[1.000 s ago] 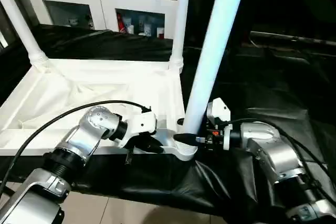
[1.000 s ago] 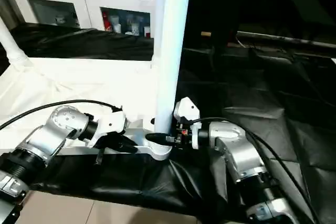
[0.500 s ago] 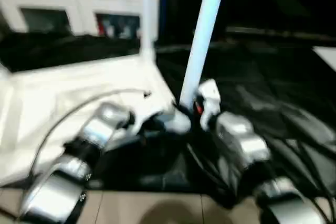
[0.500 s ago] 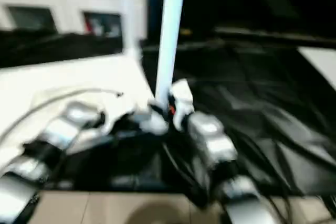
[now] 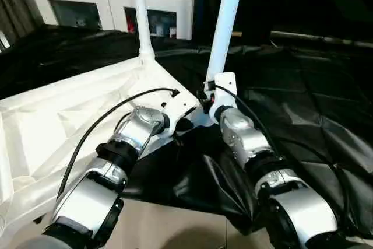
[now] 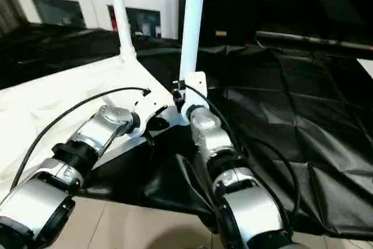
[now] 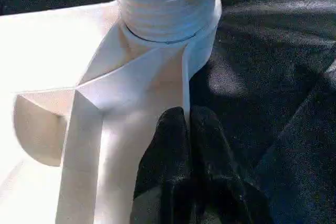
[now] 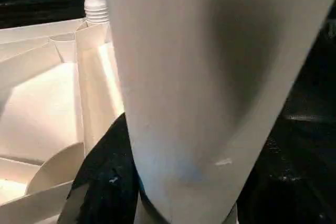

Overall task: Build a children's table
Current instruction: Insert table leg to table base

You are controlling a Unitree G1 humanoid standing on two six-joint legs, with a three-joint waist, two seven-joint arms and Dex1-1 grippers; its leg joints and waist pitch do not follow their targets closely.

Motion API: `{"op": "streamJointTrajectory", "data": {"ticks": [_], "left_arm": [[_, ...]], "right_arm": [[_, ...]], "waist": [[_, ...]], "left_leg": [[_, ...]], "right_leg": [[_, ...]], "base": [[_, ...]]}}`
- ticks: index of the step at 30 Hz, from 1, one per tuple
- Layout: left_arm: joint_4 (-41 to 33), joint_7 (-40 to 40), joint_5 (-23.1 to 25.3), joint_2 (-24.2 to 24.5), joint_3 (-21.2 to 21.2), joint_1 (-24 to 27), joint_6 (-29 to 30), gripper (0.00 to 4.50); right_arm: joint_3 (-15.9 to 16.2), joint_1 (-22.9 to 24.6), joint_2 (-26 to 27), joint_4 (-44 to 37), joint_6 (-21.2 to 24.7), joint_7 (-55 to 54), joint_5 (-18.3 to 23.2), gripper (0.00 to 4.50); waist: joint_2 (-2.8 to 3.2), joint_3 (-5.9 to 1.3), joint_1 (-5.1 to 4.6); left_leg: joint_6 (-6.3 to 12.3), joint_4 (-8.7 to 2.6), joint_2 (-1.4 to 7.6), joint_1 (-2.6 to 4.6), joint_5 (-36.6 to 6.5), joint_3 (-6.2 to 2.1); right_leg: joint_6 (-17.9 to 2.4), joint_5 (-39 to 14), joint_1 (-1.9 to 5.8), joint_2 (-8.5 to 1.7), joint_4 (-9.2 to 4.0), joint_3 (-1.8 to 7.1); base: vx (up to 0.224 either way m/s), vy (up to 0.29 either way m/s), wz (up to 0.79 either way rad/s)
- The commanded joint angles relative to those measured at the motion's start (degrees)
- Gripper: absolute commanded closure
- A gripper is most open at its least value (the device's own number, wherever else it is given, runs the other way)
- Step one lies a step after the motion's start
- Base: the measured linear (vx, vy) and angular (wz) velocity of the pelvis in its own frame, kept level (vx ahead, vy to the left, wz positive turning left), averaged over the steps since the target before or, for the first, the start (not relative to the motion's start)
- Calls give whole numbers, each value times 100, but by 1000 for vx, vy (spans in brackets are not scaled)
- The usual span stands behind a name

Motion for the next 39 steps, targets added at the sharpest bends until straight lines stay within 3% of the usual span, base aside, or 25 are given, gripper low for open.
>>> {"op": "streamJointTrajectory", "data": {"ticks": [1, 3, 6, 10, 12, 14, 16, 17, 19, 22, 24, 28, 30, 31, 32, 33, 34, 35, 37, 38, 39], "left_arm": [[11, 242, 106, 139, 118, -136, 18, 450], [34, 217, 114, 149, 110, -143, -4, 450], [74, 257, 106, 153, 107, -163, -14, 450], [85, 258, 119, 141, 119, -177, -15, 450], [108, 236, 118, 136, 134, -190, -73, 450], [124, 170, 102, 149, 131, -194, -142, 450], [98, 88, 87, 175, 123, -181, -203, 450], [94, 74, 81, 178, 124, -176, -207, 450], [87, 40, 67, 184, 129, -167, -246, 450], [79, -59, 23, 178, 138, -155, -371, 450], [70, -120, 7, 184, 135, -138, -439, 450], [-56, -344, -40, 232, 104, -17, -643, 450], [-196, -573, -96, 275, 75, 99, -825, 450], [-252, -641, -111, 297, 66, 146, -890, 450], [-325, -705, -136, 322, 84, 205, -875, 450], [-411, -806, -149, 365, 70, 277, -967, 450], [-459, -882, -153, 391, 60, 324, -1048, 450], [-567, -1066, -194, 435, 33, 404, -1169, 450], [-839, -1510, -287, 561, -54, 577, -1372, 450], [-973, -1741, -332, 630, -106, 658, -1495, 450], [-1247, -2143, -396, 809, -219, 809, -1463, 450]], "right_arm": [[-68, 380, -15, 728, 375, -90, -74, 261], [-82, 316, -9, 789, 330, -81, -81, 261], [-106, 256, 3, 856, 274, -90, -96, 261], [-137, 207, 19, 924, 205, -87, -111, 261], [-196, 176, 45, 946, 93, -23, -80, 261], [-186, 147, 58, 944, 9, 147, -78, 261], [-95, 138, 37, 882, -107, 419, -145, 261], [-122, 139, 37, 857, -148, 452, -117, 261], [-170, 125, 27, 794, -212, 541, -62, 205], [-193, 64, -36, 625, -268, 794, -26, 171], [-263, 43, -82, 431, -287, 1082, 72, 148], [-220, 272, -238, -299, -127, 1692, 232, 113], [-77, 613, -408, -1061, 200, 2140, 362, 103], [10, 783, -491, -1419, 361, 2367, 414, 98], [83, 1040, -600, -1917, 596, 2587, 528, 86], [174, 1311, -739, -2411, 814, 2763, 617, 72], [215, 1497, -838, -2744, 965, 2883, 670, 62], [279, 1718, -974, -3127, 1113, 2969, 691, 58], [390, 2094, -1230, -3751, 1319, 3142, 689, 28], [444, 2255, -1349, -4014, 1401, 3221, 696, 19], [528, 2523, -1556, -4433, 1528, 3393, 713, 19]], "waist": [[44, -306, -43], [88, -321, -76], [138, -297, -142], [136, -285, -189], [167, -285, -228], [177, -305, -253], [188, -302, -256], [176, -308, -256], [175, -307, -244], [185, -337, -223], [171, -360, -208], [162, -377, -183], [137, -423, -168], [131, -449, -143], [140, -476, -124], [150, -493, -117], [115, -497, -112], [127, -504, -76], [135, -482, -42], [137, -461, -39], [153, -445, -26]], "left_leg": [[402, -301, 44, -68, -1254, 23], [408, -373, 96, -123, -1028, 10], [322, -432, 202, -134, -1282, -3], [315, -433, 181, -108, -1484, -11], [355, -406, 162, -71, -1604, -9], [370, -425, 200, -84, -1618, -30], [384, -459, 226, -155, -1513, -42], [376, -453, 226, -148, -1474, -36], [373, -454, 228, -136, -1421, -26], [382, -463, 248, -170, -1161, -13], [422, -450, 273, -184, -852, 8], [527, -414, 262, -202, -591, 59], [673, -370, 272, -231, -215, 88], [725, -356, 273, -261, -29, 83], [904, -298, 265, -297, 473, 68], [1099, -256, 275, -273, 739, 72], [1208, -241, 238, -304, 860, 71], [1316, -221, 232, -324, 903, 73], [1330, -215, 219, -340, 801, 75], [1239, -240, 231, -340, 552, 78], [1035, -270, 249, -338, 306, 75]], "right_leg": [[239, -4018, 280, -469, -836, 249], [231, -3621, 320, -484, -862, 179], [50, -3323, 349, -536, -880, 60], [89, -3483, 357, -564, -941, -4], [157, -3631, 351, -590, -1004, -118], [164, -3505, 393, -619, -1014, -160], [99, -3286, 440, -641, -990, -151], [49, -3218, 435, -648, -971, -139], [-42, -3159, 423, -658, -953, -116], [-209, -2802, 463, -673, -890, -67], [-478, -2248, 476, -657, -768, -15], [-766, -1905, 478, -639, -687, 52], [-1000, -1150, 497, -615, -550, 97], [-1046, -794, 552, -619, -485, 101], [-1174, 105, 553, -584, -350, 125], [-1326, 639, 494, -586, -279, 127], [-1333, 835, 544, -566, -276, 123], [-1356, 981, 539, -591, -251, 128], [-1271, 860, 532, -581, -275, 128], [-1174, 440, 535, -579, -335, 116], [-1028, -57, 551, -580, -378, 111]], "base": [[0, 0, 0], [0, 0, 0], [0, 0, 0], [0, 0, 0], [0, 0, 0], [0, 0, 0], [0, 0, 0], [0, 0, 0], [0, 0, 0], [0, 0, 0], [0, 0, 0], [15, -7, 2], [64, -31, 10], [71, -24, 7], [71, -24, 7], [66, -16, 6], [55, -17, 4], [55, -17, 4], [0, 0, 0], [0, 0, 0], [0, 0, 0]]}}
